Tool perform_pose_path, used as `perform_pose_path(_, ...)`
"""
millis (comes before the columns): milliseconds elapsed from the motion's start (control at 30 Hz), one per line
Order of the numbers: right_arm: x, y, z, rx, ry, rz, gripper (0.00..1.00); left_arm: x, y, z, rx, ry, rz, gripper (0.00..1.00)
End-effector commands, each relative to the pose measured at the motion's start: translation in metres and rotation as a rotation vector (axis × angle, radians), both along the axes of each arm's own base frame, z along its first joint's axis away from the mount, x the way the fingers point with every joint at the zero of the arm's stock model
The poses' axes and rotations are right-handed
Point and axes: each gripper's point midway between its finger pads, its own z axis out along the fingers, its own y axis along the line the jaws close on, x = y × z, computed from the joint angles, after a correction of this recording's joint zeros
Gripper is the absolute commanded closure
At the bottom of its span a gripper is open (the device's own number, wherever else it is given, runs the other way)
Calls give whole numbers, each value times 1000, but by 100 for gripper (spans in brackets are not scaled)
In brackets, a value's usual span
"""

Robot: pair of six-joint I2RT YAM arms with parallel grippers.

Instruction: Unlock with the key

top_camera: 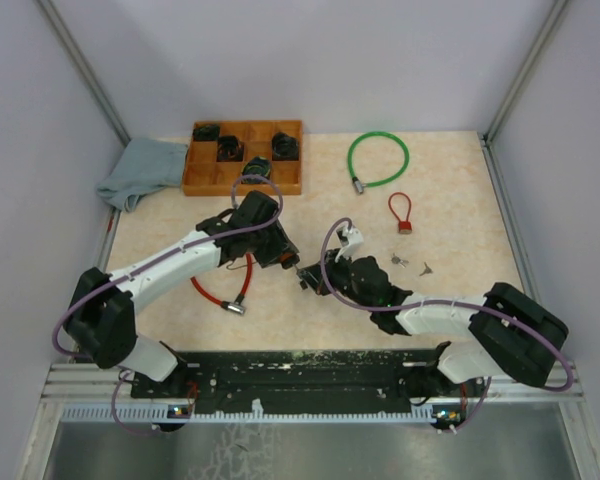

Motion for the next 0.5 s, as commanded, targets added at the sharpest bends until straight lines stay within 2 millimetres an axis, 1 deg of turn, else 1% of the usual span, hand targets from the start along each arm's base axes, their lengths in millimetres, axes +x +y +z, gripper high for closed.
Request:
perform_pose_path(0,17,1,21,75,-28,-91,100,-7,-7,5,-18,14,-9,100)
perform_pose_path(167,20,1,15,77,3,-114,100,-10,-8,6,-26,10,13,100)
perform_pose_path(333,22,3,14,120,14,-127,100,-15,-11,2,-39,21,32,100)
perform_pose_path(467,22,5,24,176,-25,-122,100,-20,-12,-2,-59,37,34,100)
